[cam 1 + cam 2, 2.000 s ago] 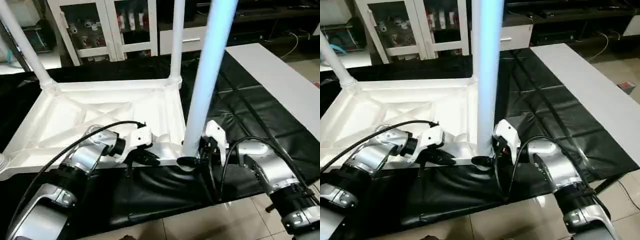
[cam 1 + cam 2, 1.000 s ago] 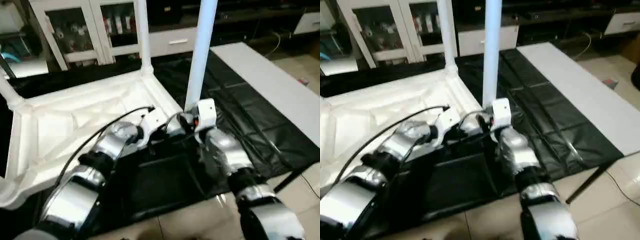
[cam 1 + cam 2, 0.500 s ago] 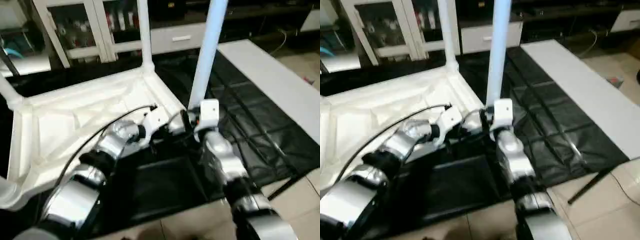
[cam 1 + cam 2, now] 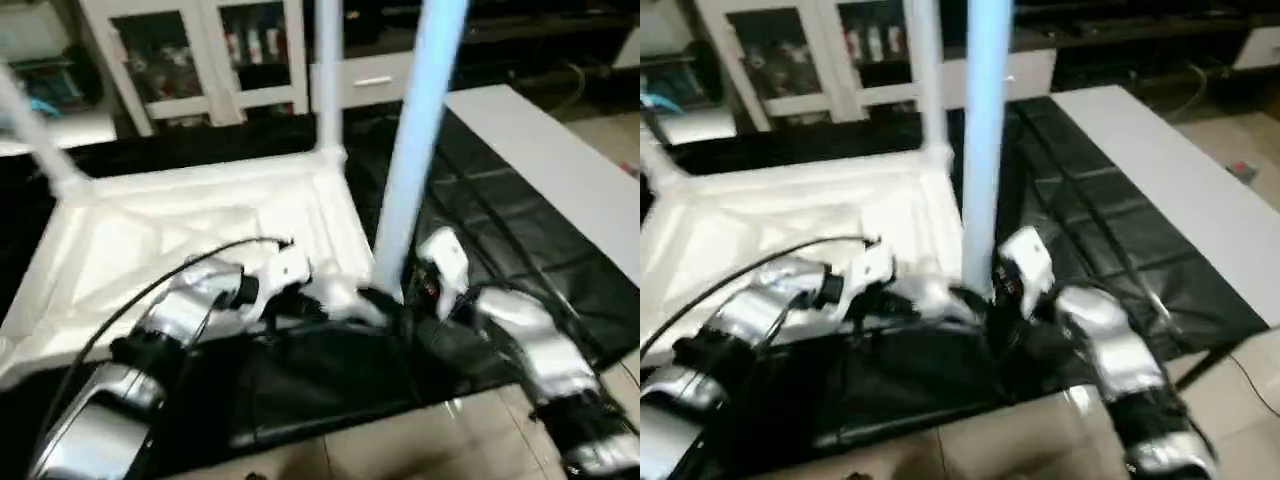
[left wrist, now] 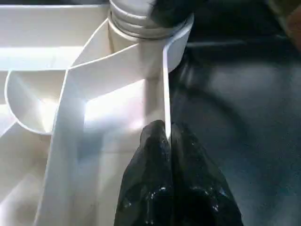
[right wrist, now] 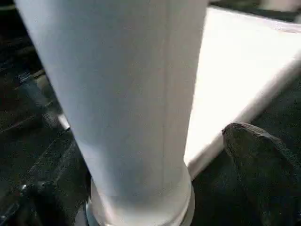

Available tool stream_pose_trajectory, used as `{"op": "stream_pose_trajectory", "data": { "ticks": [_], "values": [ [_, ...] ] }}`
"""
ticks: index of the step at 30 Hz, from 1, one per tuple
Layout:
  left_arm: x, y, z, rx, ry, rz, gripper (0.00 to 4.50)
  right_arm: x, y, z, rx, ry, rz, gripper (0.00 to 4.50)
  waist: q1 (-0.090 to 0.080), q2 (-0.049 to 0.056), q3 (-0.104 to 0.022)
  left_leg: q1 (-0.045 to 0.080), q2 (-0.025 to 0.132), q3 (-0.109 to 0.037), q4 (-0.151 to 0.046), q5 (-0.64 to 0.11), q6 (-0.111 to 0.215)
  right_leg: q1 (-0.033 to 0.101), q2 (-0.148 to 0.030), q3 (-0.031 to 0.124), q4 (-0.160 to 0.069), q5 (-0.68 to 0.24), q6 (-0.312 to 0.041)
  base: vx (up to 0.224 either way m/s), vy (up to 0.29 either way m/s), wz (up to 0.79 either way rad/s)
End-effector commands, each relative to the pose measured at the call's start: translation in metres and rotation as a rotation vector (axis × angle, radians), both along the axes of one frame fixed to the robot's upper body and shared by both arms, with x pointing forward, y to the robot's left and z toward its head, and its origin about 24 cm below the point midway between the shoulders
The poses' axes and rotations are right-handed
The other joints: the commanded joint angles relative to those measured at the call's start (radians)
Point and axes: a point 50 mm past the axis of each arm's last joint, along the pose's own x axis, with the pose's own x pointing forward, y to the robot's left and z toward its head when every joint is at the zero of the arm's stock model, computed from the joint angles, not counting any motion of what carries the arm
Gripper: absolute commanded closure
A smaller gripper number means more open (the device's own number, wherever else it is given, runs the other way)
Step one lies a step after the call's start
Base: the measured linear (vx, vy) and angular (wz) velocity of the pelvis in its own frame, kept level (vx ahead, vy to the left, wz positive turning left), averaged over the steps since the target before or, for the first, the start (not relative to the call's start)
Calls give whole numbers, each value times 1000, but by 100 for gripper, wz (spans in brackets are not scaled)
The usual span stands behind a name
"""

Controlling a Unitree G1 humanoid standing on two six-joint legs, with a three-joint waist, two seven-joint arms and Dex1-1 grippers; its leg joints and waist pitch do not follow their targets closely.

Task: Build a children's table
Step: Rotate leg to tighten

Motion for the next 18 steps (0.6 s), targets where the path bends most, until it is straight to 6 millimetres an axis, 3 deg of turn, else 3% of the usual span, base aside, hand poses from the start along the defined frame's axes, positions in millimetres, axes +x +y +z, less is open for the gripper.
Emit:
{"op": "stream_pose_trajectory", "data": {
  "ticks": [1, 7, 10, 11, 12, 13, 15, 16, 18],
  "values": [
    [-12, 2, -14, 73, 76, -67, 450, -5, -6, 1, -16, 38, 61, 3, -1, -16, -61, 34, 61, -18, -79, -260, 69, 34, -51, 39, -63, -259, -235, 0, 0, 0],
    [-11, 3, -11, 74, 68, -55, 450, -6, -11, 0, -58, 82, 125, 18, -6, -11, -63, 21, 56, -26, -81, -256, 51, 42, -55, 38, -63, -283, -211, 0, 0, 0],
    [-12, 2, -10, 74, 70, -55, 450, -5, -11, 2, -52, 88, 142, 45, -5, -14, -66, 19, 57, -26, -78, -225, 66, 43, -57, 37, -59, -261, -218, 0, 0, 0],
    [-12, 2, -10, 74, 70, -56, 450, -5, -11, 3, -48, 89, 146, 45, -6, -22, -66, 19, 57, -25, -77, -211, 73, 42, -55, 37, -59, -248, -221, 0, 0, 0],
    [-12, 2, -9, 74, 70, -54, 450, -4, -10, 3, -39, 92, 147, 58, -4, -19, -67, 20, 57, -25, -76, -203, 75, 43, -55, 37, -56, -241, -224, 0, 0, 0],
    [-12, 3, -10, 74, 68, -49, 450, -4, -9, 3, -27, 92, 145, 66, -5, -24, -66, 18, 57, -24, -76, -193, 81, 42, -54, 36, -56, -236, -226, 0, 0, 0],
    [-13, 3, -10, 73, 66, -42, 450, -3, -9, 4, -14, 94, 145, 80, -3, -19, -66, 19, 57, -24, -75, -192, 83, 41, -56, 37, -56, -243, -225, 0, 0, 0],
    [-13, 4, -10, 71, 67, -37, 450, -3, -8, 4, -10, 92, 146, 91, -4, -24, -66, 19, 57, -24, -74, -189, 84, 41, -56, 37, -55, -242, -225, 0, 0, 0],
    [-13, 5, -10, 70, 69, -31, 450, -2, -7, 4, -4, 92, 150, 99, -3, -22, -65, 19, 57, -24, -75, -190, 84, 41, -56, 37, -57, -253, -221, 0, 0, 0]
  ]
}}
